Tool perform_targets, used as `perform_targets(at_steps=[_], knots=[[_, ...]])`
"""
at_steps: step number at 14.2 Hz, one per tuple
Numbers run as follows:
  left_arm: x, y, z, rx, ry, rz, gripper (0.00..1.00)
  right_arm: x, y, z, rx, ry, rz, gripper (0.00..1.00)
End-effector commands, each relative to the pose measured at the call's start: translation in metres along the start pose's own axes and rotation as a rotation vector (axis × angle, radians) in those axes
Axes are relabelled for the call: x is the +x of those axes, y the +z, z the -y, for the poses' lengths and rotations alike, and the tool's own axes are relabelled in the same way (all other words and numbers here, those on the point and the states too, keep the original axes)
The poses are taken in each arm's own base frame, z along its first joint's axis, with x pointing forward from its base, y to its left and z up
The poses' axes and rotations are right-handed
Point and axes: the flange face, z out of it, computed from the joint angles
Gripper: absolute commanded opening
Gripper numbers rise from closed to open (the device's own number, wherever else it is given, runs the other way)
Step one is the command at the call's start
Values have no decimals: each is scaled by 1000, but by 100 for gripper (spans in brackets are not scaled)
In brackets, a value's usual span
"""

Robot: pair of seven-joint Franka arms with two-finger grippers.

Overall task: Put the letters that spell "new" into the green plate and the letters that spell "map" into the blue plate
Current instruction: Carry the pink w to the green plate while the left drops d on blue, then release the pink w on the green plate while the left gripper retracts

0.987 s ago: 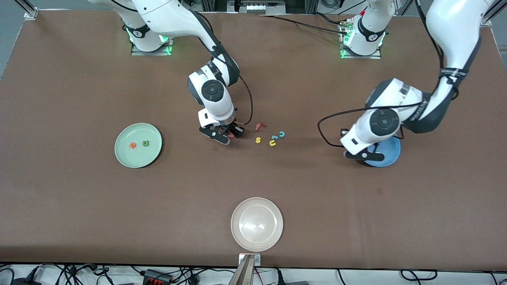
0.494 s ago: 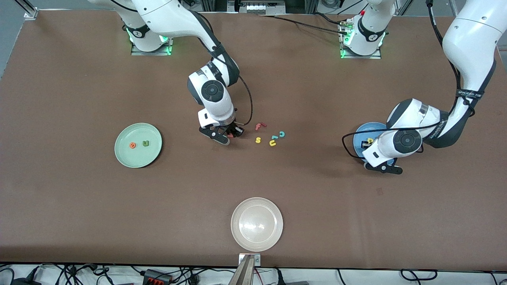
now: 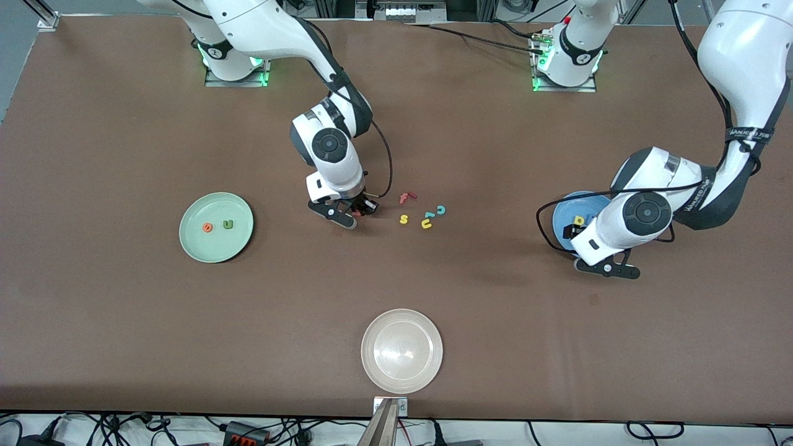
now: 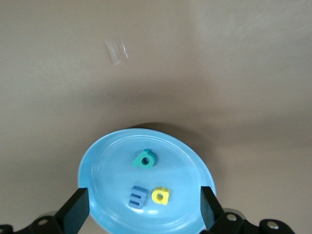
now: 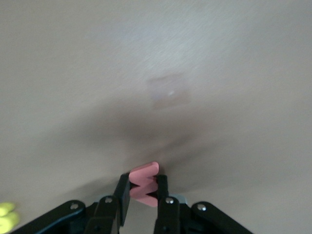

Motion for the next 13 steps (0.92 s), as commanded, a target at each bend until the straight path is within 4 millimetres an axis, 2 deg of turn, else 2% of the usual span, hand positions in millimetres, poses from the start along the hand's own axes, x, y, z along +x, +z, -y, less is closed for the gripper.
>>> perform_targets(at_steps=[1,4,6,9,10,11,13], knots=[[4,-67,-8,9,21,-19,100,54,-47,-45,-88,-75,58,7],[-5,-130,-19,19,34,3,100,119,-74,-118,-140,-207,130,7],[-12,-165,-21,0,33,1,100,153,-76,-166,-141,-267,167,7],[-17,-180,-28,-87,34,17,100,193,-71,-232,-119,-327,210,7],[-22,-195,-24,-137,7,16,100,204,-69,-253,-111,-336,221,7],[-25,-200,-20,-162,-33,32,100,213,-62,-273,-107,-350,234,8],[-35,-213,-2,-196,-129,42,100,223,-50,-298,-102,-368,250,8]])
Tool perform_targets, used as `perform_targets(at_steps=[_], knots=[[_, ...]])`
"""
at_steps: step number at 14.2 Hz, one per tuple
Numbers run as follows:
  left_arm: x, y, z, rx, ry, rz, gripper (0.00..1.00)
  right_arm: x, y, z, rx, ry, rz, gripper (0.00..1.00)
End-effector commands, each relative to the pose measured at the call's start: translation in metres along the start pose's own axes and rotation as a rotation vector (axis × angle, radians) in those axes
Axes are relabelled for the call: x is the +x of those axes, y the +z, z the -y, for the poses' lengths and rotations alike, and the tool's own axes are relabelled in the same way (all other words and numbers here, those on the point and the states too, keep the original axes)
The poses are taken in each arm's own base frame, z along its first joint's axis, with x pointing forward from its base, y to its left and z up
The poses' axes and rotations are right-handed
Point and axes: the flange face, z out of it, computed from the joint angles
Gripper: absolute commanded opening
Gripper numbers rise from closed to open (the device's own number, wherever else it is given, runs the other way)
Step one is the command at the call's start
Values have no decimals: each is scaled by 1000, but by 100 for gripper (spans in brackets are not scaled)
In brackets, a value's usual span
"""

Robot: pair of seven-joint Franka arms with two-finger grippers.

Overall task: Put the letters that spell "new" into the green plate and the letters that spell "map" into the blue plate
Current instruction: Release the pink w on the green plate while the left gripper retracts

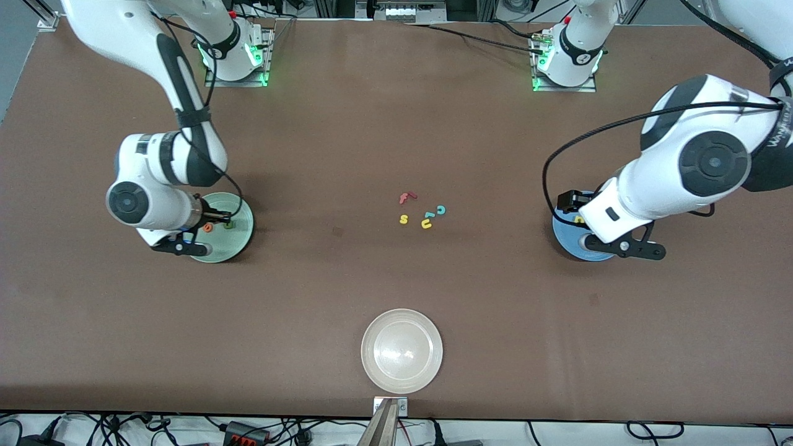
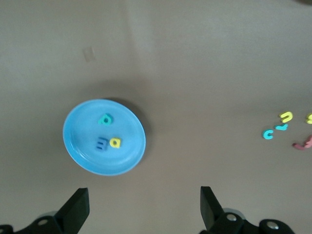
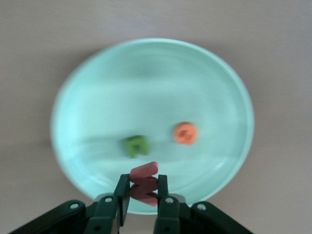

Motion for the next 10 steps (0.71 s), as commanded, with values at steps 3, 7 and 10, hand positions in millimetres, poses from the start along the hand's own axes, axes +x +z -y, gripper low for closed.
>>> perform_targets(at_steps=[3,7,10], knots=[[-35,-54,35,-22,-52,-44,100,-2,20,-17,16,-29,25,8],[-70,-79,74,15,-46,-116,100,2,34,-18,10,-19,33,9],[-100,-79,105,-17,-85,-201,100,2,41,-13,26,-8,39,20]])
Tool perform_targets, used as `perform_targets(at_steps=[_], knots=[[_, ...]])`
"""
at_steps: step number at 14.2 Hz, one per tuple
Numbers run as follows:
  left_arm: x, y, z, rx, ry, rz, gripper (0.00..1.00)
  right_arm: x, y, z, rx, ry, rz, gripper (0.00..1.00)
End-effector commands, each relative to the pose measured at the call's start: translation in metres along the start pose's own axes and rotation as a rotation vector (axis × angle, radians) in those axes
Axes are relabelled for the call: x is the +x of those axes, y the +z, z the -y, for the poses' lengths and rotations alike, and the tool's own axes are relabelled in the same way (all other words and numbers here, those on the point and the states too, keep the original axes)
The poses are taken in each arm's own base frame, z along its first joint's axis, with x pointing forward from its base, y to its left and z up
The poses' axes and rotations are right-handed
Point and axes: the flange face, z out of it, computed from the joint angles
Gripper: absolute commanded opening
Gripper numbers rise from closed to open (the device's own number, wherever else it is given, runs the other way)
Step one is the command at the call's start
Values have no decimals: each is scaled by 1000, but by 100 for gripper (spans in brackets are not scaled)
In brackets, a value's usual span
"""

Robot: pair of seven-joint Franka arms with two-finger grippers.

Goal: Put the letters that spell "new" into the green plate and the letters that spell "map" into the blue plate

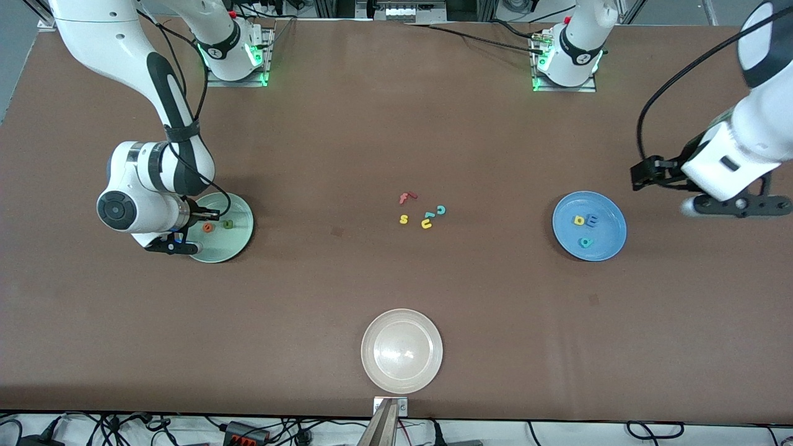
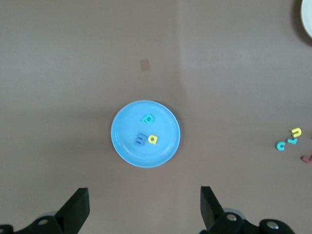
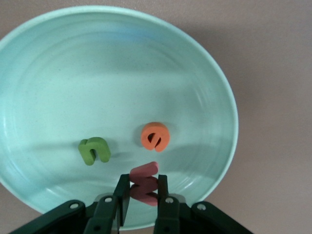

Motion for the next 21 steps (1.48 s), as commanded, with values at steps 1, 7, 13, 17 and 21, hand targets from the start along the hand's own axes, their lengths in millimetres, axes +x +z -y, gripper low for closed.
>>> perform_targets(at_steps=[1,7,13,17,21], knots=[[-27,6,36,-37,-39,-27,100,0,3,6,22,8,-9,42],[-34,-12,29,-51,-7,-81,100,1,-35,7,43,11,-48,100],[-43,-14,21,-47,137,-78,100,11,-112,1,64,11,-44,100],[-43,-16,23,-46,126,-30,100,18,-176,-23,87,28,-107,100],[-44,-19,17,-45,146,-33,100,-24,-254,-40,145,7,-179,100]])
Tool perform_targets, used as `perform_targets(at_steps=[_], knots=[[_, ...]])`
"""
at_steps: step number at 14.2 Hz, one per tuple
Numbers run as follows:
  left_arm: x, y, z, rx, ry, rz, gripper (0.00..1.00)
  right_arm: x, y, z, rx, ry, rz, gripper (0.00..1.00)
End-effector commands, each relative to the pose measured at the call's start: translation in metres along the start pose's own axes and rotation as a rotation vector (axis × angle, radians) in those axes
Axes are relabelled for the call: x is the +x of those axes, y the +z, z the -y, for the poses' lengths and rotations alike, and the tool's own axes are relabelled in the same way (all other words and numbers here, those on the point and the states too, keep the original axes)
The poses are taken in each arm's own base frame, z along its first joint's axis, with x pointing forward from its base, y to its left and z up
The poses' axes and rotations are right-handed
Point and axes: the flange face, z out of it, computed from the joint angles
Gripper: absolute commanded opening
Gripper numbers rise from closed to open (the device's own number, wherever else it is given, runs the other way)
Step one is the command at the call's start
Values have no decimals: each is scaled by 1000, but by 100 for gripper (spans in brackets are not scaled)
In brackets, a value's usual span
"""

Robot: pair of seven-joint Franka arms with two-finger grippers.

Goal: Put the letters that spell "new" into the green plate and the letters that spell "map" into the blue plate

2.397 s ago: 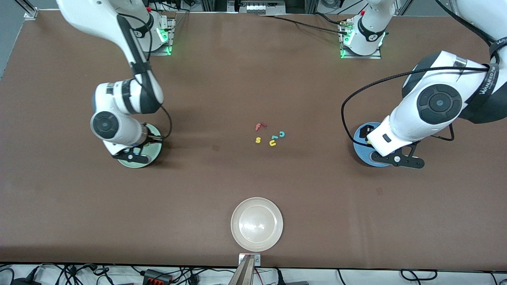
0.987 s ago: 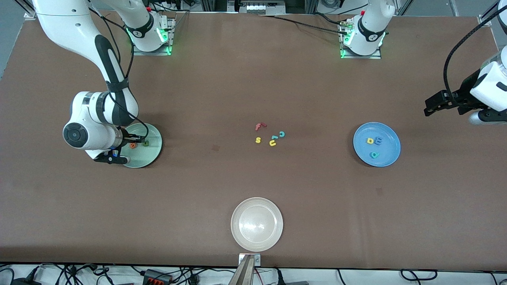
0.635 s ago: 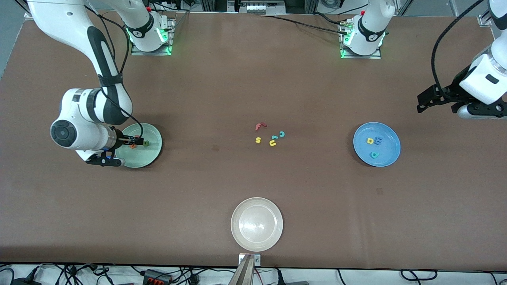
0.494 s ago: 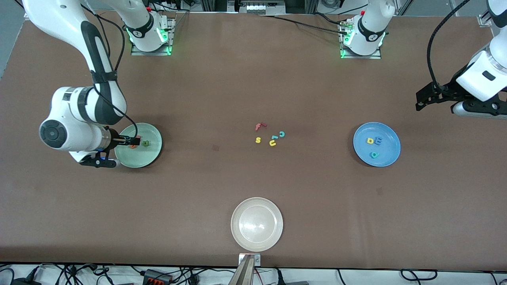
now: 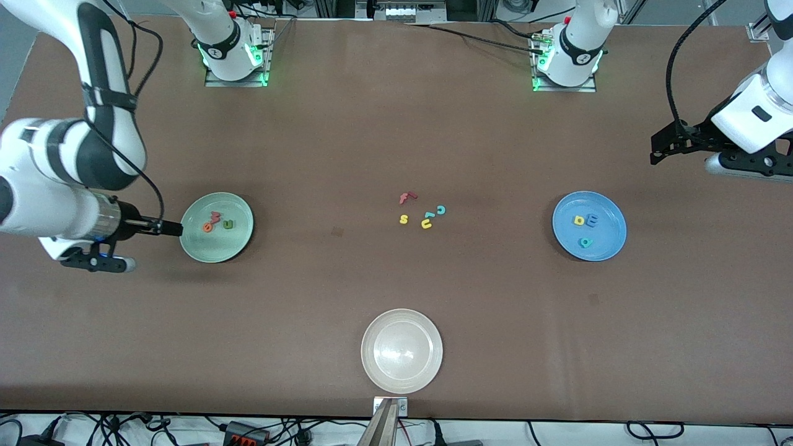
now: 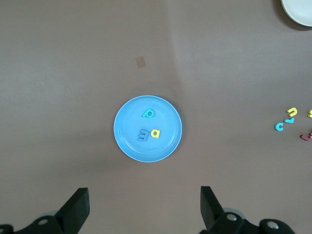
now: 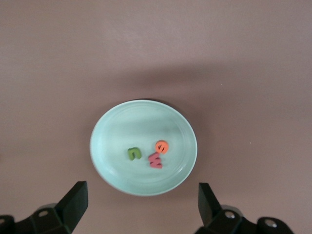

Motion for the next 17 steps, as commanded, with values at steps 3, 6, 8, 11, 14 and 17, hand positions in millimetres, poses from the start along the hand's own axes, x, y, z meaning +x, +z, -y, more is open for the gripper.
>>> perform_targets(at_steps=[3,6,8,11,14,17], knots=[[-2,-4,5,-17,18,-1,100,-45,-109,-24,5,-19,-136,100],[2,-8,6,-16,20,-7,100,-57,-148,-55,11,8,-164,100],[3,-9,7,-17,18,-14,100,-64,-164,-60,-4,6,-178,100],[3,-10,6,-14,18,-14,100,-74,-185,-73,-4,25,-183,100],[3,-9,7,-14,17,-14,100,-85,-203,-74,-22,24,-161,100],[3,-10,3,-14,23,-16,100,-86,-202,-76,-39,-34,-147,100]])
